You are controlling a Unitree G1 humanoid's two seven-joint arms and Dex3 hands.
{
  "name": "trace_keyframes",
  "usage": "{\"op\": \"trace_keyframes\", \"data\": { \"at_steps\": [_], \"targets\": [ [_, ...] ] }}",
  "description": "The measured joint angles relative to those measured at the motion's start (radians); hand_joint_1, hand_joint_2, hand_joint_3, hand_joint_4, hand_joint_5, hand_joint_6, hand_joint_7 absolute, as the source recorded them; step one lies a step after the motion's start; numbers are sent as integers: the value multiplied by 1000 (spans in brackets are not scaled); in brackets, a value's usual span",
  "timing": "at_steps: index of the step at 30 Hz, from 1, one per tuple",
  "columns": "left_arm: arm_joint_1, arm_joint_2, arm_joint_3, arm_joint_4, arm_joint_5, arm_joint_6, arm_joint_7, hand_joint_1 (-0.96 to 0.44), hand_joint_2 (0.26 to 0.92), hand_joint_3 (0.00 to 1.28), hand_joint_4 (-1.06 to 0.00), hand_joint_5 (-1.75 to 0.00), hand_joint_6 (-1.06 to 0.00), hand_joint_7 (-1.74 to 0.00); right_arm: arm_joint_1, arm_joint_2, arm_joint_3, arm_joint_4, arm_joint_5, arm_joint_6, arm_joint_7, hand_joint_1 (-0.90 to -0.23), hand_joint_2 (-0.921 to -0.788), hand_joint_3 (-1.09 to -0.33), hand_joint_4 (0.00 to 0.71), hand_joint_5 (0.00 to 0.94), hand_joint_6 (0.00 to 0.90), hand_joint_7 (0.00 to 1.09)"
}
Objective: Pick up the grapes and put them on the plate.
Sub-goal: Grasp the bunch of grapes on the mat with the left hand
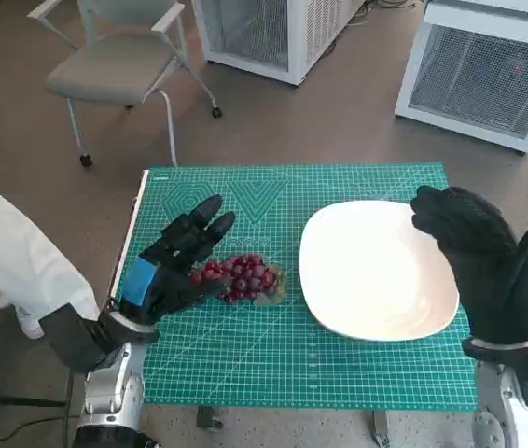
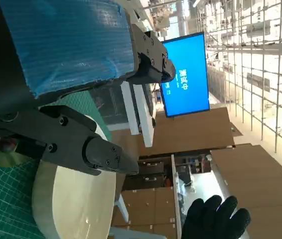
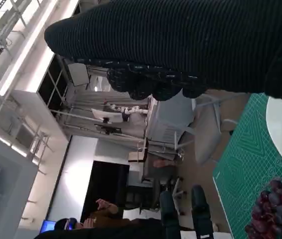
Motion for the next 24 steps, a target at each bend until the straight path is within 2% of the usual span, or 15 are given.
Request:
{"op": "trace_keyframes", "data": {
  "at_steps": [16,19,21,24],
  "targets": [
    [15,1,-4,-18,14,6,9,-294,917,11,-344,0,-398,-1,-1,0,0,5,0,-2,0,-306,-921,-607,374,924,266,1023],
    [30,10,-19,-41,103,-15,59,-317,889,7,-254,0,-325,0,-1,0,0,5,0,-2,0,-306,-921,-607,374,925,265,1023],
    [41,23,-31,-61,189,-16,99,-333,846,5,-145,1,-249,0,-3,0,0,4,0,-3,0,-307,-921,-607,374,925,265,1023],
    [62,48,-43,-113,323,20,140,-319,786,2,-48,1,-198,-3,-6,0,0,2,0,-5,0,-309,-921,-606,374,925,265,1024]
  ]
}}
